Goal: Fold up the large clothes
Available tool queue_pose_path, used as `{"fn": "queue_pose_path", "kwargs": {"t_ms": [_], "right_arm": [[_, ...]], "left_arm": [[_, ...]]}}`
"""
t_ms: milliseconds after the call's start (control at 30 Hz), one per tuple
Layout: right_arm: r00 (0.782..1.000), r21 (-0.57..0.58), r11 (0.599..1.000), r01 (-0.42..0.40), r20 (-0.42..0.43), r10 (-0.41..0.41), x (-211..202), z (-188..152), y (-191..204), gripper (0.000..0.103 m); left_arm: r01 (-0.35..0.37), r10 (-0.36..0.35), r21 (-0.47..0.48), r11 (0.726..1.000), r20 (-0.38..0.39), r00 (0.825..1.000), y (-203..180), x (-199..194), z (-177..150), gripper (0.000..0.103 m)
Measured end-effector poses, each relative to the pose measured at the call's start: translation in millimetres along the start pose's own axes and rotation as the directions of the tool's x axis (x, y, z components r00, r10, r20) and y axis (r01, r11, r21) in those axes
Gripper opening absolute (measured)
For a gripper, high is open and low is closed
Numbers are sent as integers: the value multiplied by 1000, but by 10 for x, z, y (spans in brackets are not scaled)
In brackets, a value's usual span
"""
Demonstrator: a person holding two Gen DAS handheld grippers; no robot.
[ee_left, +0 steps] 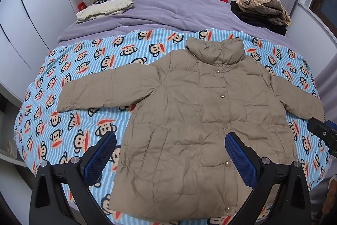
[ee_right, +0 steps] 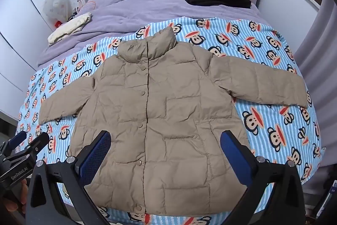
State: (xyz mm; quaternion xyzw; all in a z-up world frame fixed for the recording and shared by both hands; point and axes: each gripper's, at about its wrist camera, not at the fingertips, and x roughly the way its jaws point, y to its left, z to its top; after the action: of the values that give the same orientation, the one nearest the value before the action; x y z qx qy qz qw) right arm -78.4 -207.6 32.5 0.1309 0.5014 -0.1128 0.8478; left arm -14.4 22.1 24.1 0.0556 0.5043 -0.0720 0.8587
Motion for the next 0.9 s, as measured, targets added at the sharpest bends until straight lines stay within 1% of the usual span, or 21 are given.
{"fn": "queue_pose_path", "kwargs": {"t_ms": [900], "right_arm": [[1000,1,1000,-1,-2,1,-1,10,11,103]], "left_arm": [[6,-6,-11,1000,-11,1000,3,9,-14,103]]}}
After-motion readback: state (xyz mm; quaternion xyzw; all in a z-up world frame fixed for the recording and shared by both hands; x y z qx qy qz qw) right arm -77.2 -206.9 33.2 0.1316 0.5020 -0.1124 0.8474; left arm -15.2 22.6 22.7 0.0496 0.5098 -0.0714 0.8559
